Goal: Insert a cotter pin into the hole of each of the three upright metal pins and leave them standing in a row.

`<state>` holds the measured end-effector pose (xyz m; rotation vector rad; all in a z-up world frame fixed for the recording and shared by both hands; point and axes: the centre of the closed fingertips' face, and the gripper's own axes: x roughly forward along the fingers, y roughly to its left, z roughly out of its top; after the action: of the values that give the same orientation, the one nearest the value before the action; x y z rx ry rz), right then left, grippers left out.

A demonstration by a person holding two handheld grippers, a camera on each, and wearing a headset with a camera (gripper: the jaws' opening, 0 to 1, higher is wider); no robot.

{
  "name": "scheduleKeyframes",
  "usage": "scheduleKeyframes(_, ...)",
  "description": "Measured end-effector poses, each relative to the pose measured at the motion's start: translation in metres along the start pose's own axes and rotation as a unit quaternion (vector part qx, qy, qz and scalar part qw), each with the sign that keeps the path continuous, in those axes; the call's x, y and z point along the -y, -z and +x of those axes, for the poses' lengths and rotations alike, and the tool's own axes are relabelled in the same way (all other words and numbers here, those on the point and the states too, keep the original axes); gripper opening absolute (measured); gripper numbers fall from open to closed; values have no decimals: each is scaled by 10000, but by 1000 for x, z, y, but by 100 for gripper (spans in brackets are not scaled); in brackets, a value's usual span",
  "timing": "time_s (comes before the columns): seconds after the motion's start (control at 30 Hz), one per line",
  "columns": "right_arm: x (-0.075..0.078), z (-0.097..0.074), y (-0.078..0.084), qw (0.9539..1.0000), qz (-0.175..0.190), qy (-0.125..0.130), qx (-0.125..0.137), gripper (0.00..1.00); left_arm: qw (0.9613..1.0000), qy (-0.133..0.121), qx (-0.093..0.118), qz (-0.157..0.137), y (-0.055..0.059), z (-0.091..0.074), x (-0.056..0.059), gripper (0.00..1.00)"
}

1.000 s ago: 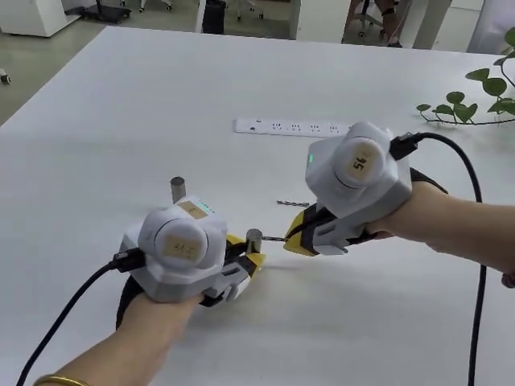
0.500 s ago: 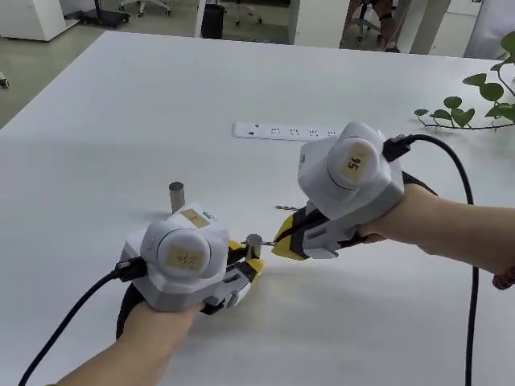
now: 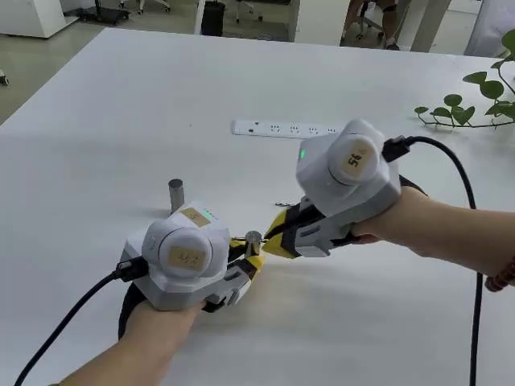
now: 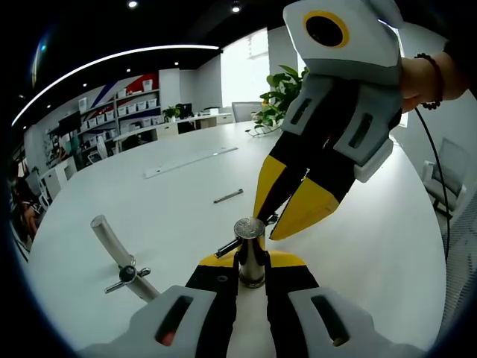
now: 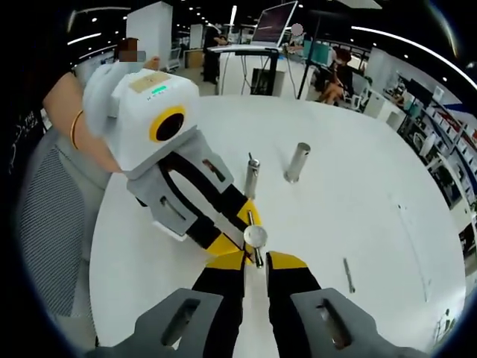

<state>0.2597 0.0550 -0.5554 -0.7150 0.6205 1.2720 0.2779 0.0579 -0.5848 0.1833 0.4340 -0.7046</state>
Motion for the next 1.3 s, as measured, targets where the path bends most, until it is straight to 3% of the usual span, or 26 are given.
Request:
scheduleKeyframes(0.07, 0, -3, 0, 10000, -29, 36, -22, 11, 10000, -10, 5, -24, 0, 0, 0, 10)
scheduleKeyframes(0.33, 6, -13, 6, 9998, 67, 154, -89, 5, 9999, -22, 37, -92, -1, 0, 0, 10)
scheduleKeyframes(0.53, 3, -10, 6, 9998, 127, 101, -80, 0, 9999, 9, 48, -113, -1, 0, 0, 10)
scheduleKeyframes(1.3, 6, -3, 1, 9998, 183, 104, -27, 0, 9991, 111, 8, -410, 0, 2, 0, 11)
